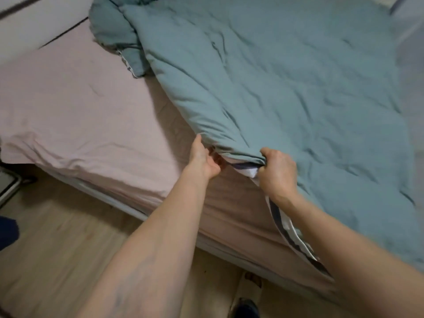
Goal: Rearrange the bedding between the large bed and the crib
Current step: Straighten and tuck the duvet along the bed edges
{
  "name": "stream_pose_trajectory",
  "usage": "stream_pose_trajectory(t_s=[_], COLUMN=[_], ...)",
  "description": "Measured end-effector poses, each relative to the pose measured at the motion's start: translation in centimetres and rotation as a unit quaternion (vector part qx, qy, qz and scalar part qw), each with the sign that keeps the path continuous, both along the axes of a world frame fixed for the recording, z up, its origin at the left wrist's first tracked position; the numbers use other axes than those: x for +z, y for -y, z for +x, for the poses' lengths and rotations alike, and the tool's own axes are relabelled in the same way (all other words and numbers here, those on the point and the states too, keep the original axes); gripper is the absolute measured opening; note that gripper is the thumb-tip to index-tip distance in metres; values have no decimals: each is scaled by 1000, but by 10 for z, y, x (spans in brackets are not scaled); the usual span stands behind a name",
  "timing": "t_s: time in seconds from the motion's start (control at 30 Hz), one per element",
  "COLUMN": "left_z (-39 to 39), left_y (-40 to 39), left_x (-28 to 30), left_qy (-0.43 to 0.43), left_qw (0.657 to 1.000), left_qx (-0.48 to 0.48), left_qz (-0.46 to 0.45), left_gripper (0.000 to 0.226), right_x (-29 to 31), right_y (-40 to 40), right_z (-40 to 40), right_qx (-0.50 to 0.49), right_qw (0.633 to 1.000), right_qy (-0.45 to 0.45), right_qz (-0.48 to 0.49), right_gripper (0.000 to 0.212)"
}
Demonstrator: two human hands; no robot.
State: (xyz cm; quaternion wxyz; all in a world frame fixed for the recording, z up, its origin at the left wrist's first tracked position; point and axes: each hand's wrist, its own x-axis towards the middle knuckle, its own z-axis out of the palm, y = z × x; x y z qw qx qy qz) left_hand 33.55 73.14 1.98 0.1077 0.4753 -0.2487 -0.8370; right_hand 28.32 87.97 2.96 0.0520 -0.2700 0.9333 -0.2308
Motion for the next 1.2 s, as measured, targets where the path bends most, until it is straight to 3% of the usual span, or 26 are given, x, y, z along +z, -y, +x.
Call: stream_pose_trajectory(t_s=[0.1,0.17,0.23,0.33,0.4,0.47,0.53,0.6,0.67,0.77,0.93,1.07,1.2], left_z=[-35,-54,-67,-63,-52,-33,-12,-4,-6,10,76,98,129], left_y=[14,23,31,39,47,56,60,62,67,72,77,89,75], left_x=[-3,-6,-2,10,19,20,17,24,39,40,-7,-26,-70], left_qy=[0,26,36,136,211,289,333,335,292,267,354,335,383], left_qw=[1000,999,999,982,940,868,799,753,738,739,678,669,664], left_qx=[16,21,15,61,98,5,-107,-177,-198,-173,-292,-265,-324], left_qz=[-5,-16,-31,-119,-251,-405,-489,-538,-575,-593,-575,-608,-555], left_gripper=[62,58,41,11,32,41,37,38,49,41,46,47,45], right_x=[1,-5,-7,-4,-5,-13,-20,-19,-4,10,-23,-47,-89], right_y=[1,5,6,9,18,26,30,29,29,22,25,31,32], right_z=[-3,-9,-24,-24,-19,-15,-7,0,0,11,83,107,135], right_qx=[34,44,50,137,164,145,109,90,45,-12,81,52,88], right_qw=[998,997,997,988,979,973,970,973,984,993,982,993,976], right_qy=[33,58,67,41,53,69,72,69,22,-38,61,-47,67], right_qz=[-28,-41,-6,58,104,165,204,202,169,111,158,93,189], right_gripper=[33,33,26,50,59,59,51,41,34,37,51,35,36])
